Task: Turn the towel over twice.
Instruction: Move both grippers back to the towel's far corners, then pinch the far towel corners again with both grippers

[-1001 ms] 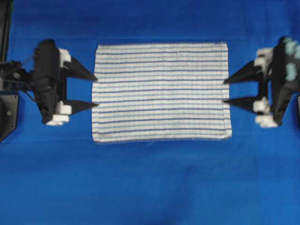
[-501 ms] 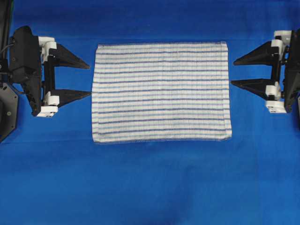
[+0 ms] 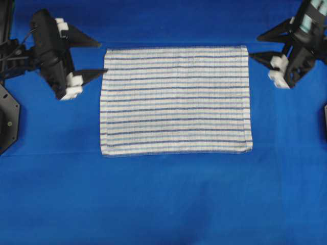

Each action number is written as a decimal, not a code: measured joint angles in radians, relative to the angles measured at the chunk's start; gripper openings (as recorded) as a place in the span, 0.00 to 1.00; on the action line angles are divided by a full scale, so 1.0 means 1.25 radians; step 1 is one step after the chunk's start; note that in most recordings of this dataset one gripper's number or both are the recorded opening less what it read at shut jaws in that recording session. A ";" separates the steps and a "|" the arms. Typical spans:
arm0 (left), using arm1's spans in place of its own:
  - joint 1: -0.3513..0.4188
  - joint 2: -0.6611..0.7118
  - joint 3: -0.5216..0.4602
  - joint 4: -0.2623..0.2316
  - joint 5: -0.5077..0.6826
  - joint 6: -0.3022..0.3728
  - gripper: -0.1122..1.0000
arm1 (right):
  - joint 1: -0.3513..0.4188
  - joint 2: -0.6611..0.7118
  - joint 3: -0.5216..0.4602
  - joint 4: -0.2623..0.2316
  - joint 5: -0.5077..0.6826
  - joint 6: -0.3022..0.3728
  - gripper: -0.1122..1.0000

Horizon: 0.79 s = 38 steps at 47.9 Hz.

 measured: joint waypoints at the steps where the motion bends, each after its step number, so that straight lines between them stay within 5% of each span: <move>1: 0.009 0.016 0.000 0.000 -0.010 0.002 0.78 | -0.013 0.016 0.001 -0.002 -0.007 0.000 0.65; 14: 0.083 0.193 -0.001 0.000 -0.113 0.007 0.78 | -0.106 0.183 -0.001 -0.020 -0.093 0.000 0.65; 38: 0.121 0.405 -0.048 0.000 -0.171 0.015 0.77 | -0.136 0.379 -0.038 -0.031 -0.179 -0.004 0.65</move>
